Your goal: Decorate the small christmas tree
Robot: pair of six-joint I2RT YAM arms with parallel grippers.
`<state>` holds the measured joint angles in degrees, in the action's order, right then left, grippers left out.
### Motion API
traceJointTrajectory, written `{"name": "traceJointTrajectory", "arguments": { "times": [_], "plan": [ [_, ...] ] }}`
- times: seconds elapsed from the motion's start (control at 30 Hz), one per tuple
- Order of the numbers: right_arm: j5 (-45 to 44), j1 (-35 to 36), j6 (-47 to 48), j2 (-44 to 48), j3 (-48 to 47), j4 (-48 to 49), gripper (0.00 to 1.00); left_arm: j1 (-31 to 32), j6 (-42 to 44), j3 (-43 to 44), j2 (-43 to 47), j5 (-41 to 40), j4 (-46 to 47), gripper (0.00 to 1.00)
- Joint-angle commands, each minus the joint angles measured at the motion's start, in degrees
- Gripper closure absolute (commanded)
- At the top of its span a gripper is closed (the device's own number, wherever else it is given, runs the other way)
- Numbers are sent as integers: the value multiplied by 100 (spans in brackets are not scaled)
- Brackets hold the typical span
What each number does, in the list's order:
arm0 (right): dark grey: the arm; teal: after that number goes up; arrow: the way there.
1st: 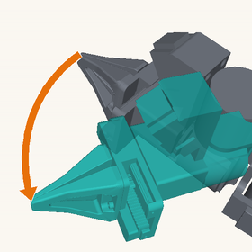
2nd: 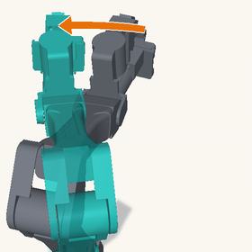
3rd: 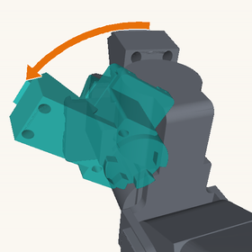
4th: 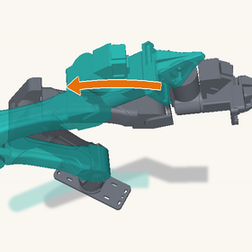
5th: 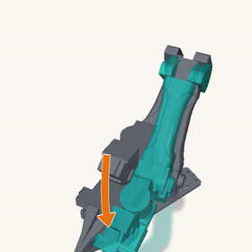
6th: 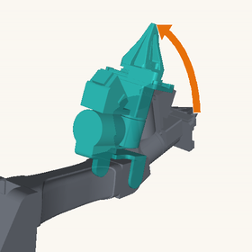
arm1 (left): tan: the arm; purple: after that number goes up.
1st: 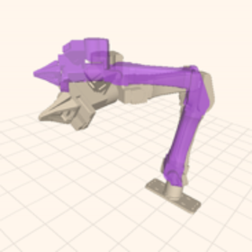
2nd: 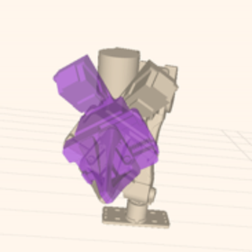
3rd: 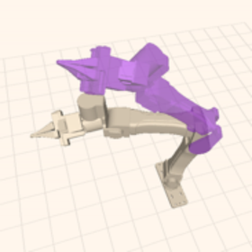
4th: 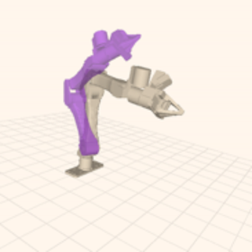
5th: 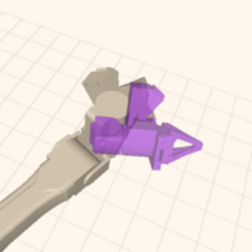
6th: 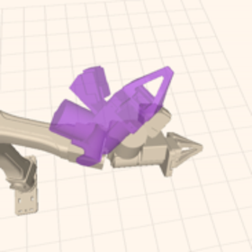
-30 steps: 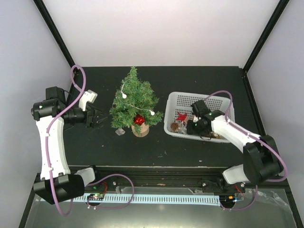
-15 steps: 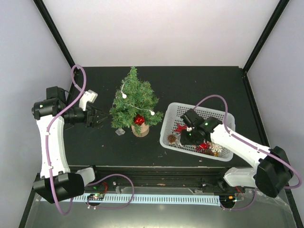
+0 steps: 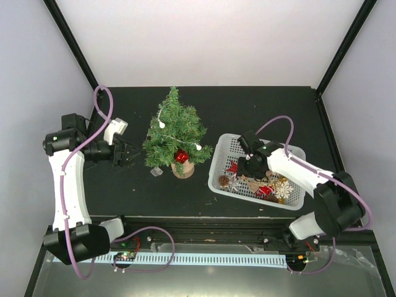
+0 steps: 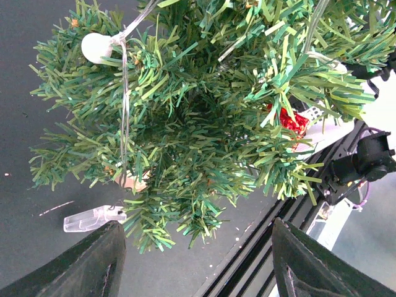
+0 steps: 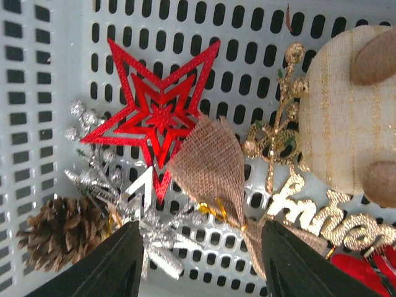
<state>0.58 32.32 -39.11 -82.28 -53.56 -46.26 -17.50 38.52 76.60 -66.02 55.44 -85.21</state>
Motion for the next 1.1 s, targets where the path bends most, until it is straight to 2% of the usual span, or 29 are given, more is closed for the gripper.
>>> {"name": "traceJointTrajectory", "arguments": {
  "times": [0.0,0.3,0.47,0.83,1.07],
  "plan": [
    [148,-162,103,-251,-166,355,47,9,67,-14,-21,-24,82,34],
    [523,-249,35,-611,129,760,51,9,9,44,-131,-42,150,34],
    [665,-267,-9,-733,271,957,56,9,-62,100,-197,-41,222,34],
    [537,-539,-11,-680,216,1089,93,9,-108,94,-223,-24,251,34],
    [101,-675,140,-264,-121,700,99,9,-135,168,-233,-24,261,34]
  ]
}}
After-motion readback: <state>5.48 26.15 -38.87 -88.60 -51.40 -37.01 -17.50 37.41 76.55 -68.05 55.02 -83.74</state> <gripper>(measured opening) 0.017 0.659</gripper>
